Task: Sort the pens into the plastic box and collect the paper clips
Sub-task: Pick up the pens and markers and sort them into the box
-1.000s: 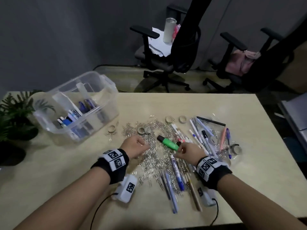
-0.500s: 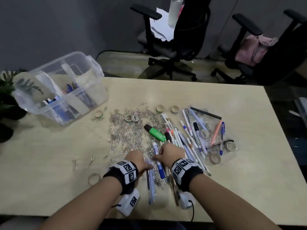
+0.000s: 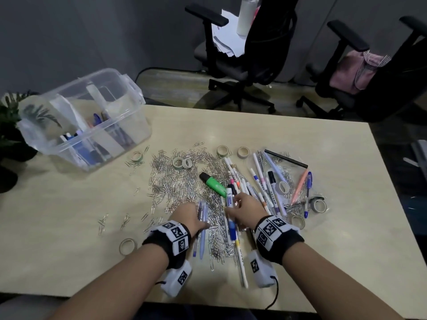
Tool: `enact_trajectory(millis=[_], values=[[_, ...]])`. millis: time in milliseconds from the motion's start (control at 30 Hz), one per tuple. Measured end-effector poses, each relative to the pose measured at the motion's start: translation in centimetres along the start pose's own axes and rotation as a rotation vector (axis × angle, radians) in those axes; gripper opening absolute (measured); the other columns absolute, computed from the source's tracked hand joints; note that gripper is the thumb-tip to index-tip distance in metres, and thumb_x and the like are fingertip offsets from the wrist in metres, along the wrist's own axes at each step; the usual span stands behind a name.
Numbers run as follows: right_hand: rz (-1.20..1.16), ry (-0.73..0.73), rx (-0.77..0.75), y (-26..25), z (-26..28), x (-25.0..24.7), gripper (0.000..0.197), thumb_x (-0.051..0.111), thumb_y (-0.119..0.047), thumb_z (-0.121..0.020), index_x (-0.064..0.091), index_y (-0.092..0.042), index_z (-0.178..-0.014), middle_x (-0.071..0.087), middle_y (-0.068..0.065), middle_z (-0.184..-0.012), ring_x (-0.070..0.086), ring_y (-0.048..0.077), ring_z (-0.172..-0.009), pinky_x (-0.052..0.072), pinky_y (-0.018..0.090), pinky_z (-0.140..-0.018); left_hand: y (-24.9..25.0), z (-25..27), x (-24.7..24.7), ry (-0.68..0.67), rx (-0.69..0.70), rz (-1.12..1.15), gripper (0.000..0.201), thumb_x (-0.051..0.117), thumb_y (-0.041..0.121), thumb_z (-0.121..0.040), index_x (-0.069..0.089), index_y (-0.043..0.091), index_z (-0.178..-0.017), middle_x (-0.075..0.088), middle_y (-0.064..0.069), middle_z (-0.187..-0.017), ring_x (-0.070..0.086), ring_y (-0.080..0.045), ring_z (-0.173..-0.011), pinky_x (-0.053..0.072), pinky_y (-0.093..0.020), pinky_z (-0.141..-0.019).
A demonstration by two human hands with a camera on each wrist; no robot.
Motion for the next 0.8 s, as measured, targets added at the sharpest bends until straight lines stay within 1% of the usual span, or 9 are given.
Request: enact_trajectory(millis=[67, 167, 233, 300, 433, 567, 633, 700, 800], values=[[0.083, -0.031, 0.041, 0.8, 0.4, 0.7, 0.020, 0.070, -0.025, -0.083, 0.057, -0.010, -0.084, 0.070, 0.008, -0.076, 0.064, 0.016, -0.057, 0.060, 0.038, -0.064, 0.2, -0.4, -0.2, 0.008, 0.003, 0.000, 0.029, 0.071, 0.038, -0.080, 0.056, 0.013, -0.079, 0.053, 0.002, -0.069, 0.053, -0.015, -0.065, 0.031, -0.023, -0.048], [0.193, -0.014, 0.058, 0.9, 0.6, 1.2, 0.022, 0.072, -0.025, -0.080, 0.056, -0.012, -0.074, 0.071, 0.009, -0.075, 0.059, 0.015, -0.056, 0.054, 0.028, -0.059, 0.0, -1.2, -0.6, 0.011, -0.027, 0.017, 0.033, 0.066, 0.033, -0.086, 0.051, 0.015, -0.063, 0.049, 0.002, -0.058, 0.050, -0.012, -0.054, 0.029, -0.022, -0.044], [0.269, 0.012, 0.051, 0.3, 0.4, 1.5, 0.025, 0.070, -0.028, -0.081, 0.052, -0.014, -0.071, 0.066, 0.004, -0.068, 0.057, 0.014, -0.056, 0.053, 0.027, -0.060, -0.3, -1.7, -0.6, -0.006, -0.041, 0.029, 0.039, 0.065, 0.034, -0.087, 0.048, 0.015, -0.057, 0.047, 0.001, -0.054, 0.046, -0.013, -0.050, 0.030, -0.023, -0.044], [0.340, 0.029, 0.054, -0.3, 0.0, 1.9, 0.027, 0.070, -0.033, -0.081, 0.052, -0.014, -0.075, 0.062, 0.001, -0.069, 0.057, 0.014, -0.060, 0.053, 0.028, -0.063, -0.5, -1.9, -0.7, -0.025, -0.039, 0.047, 0.040, 0.065, 0.033, -0.087, 0.049, 0.015, -0.056, 0.046, 0.001, -0.053, 0.047, -0.015, -0.054, 0.032, -0.023, -0.046], [0.374, 0.027, 0.032, -1.5, -0.7, 2.6, 0.037, 0.073, -0.044, -0.078, 0.054, -0.013, -0.085, 0.056, 0.001, -0.074, 0.050, 0.013, -0.061, 0.041, 0.024, -0.051, -0.9, -2.2, -1.2, -0.016, -0.016, 0.088, 0.040, 0.069, 0.034, -0.084, 0.046, 0.016, -0.055, 0.044, 0.001, -0.053, 0.047, -0.017, -0.056, 0.033, -0.025, -0.049], [0.344, 0.053, 0.042, -1.8, -0.8, 2.3, 0.039, 0.074, -0.043, -0.077, 0.052, -0.013, -0.087, 0.054, -0.001, -0.072, 0.047, 0.010, -0.057, 0.037, 0.022, -0.049, -1.4, -1.9, -1.7, 0.033, -0.004, 0.198, 0.037, 0.076, 0.034, -0.077, 0.045, 0.018, -0.063, 0.049, 0.002, -0.061, 0.044, -0.013, -0.056, 0.032, -0.026, -0.050], [0.352, 0.046, 0.048, -1.8, -0.7, 2.5, 0.038, 0.075, -0.041, -0.077, 0.052, -0.012, -0.086, 0.053, -0.001, -0.071, 0.048, 0.010, -0.057, 0.040, 0.023, -0.049, -1.2, -1.7, -1.5, 0.029, 0.005, 0.218, 0.036, 0.076, 0.034, -0.077, 0.047, 0.018, -0.062, 0.049, 0.001, -0.060, 0.045, -0.014, -0.055, 0.034, -0.026, -0.052], [0.354, 0.034, 0.052, -1.9, -0.7, 3.0, 0.035, 0.074, -0.040, -0.077, 0.052, -0.012, -0.084, 0.055, 0.001, -0.072, 0.053, 0.014, -0.061, 0.050, 0.027, -0.058, -0.7, -1.7, -1.2, 0.018, 0.014, 0.205, 0.040, 0.074, 0.034, -0.078, 0.045, 0.018, -0.057, 0.046, 0.001, -0.056, 0.042, -0.013, -0.051, 0.032, -0.025, -0.049], [0.380, 0.046, 0.059, -2.3, -1.2, 3.0, 0.032, 0.071, -0.038, -0.080, 0.050, -0.014, -0.079, 0.055, 0.001, -0.071, 0.054, 0.015, -0.062, 0.049, 0.027, -0.057, -0.3, -1.8, -1.2, 0.021, 0.007, 0.137, 0.037, 0.072, 0.034, -0.081, 0.047, 0.017, -0.061, 0.050, 0.001, -0.061, 0.047, -0.015, -0.057, 0.031, -0.024, -0.048]])
Point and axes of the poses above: each hand's wrist, its own z-axis away from the middle knuckle, its own x-axis out of the palm, y = z × x, the point moved 9 cm from there along -z, towards the middle knuckle
